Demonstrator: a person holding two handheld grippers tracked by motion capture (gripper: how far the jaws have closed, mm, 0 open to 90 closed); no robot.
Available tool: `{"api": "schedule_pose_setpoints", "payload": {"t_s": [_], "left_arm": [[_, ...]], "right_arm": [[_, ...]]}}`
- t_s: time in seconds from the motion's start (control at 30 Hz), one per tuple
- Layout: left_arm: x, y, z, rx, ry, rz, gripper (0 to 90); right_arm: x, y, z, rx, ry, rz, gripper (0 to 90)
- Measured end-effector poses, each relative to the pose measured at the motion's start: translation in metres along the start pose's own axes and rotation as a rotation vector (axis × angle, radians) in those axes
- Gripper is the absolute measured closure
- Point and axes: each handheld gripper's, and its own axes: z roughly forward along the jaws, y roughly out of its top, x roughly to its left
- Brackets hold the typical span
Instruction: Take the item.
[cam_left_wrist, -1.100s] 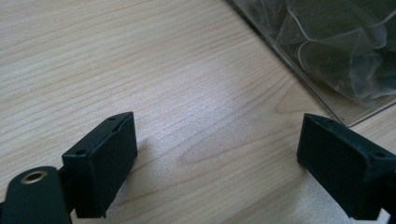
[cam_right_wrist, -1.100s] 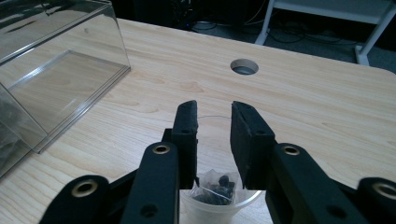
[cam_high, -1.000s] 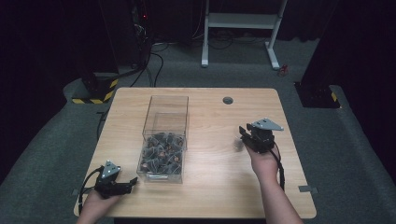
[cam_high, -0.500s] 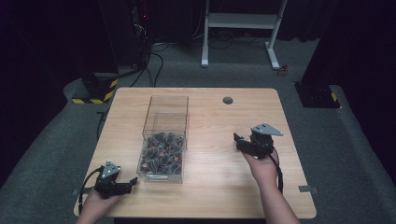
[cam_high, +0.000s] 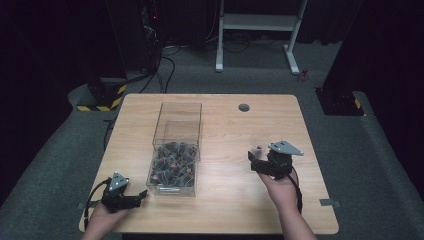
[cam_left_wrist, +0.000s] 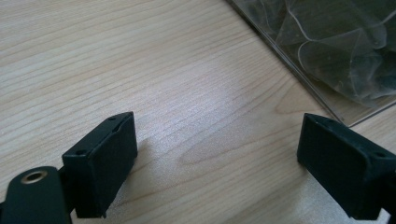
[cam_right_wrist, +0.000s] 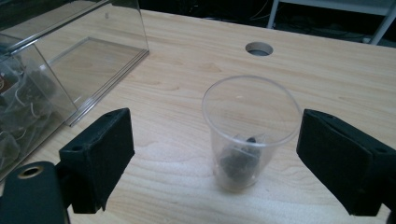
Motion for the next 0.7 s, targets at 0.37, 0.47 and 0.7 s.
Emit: {"api": "schedule_pose_setpoints", "payload": {"t_s": [0.37,0.47,0.7], "left_arm": [[0.0,0.0,0.0,0.0,0.0,0.001,12.4],[0.0,0.0,0.0,0.0,0.0,0.001,12.4],[0.0,0.0,0.0,0.0,0.0,0.001,12.4]], "right_arm": [[0.005,-0.029,-0.001,0.036,0.011,0.0,12.2],[0.006,-0.041,0.0,0.057,0.013,0.008,12.4],[0.007,-0.068,0.002,0.113,0.015,0.016,12.5]]}}
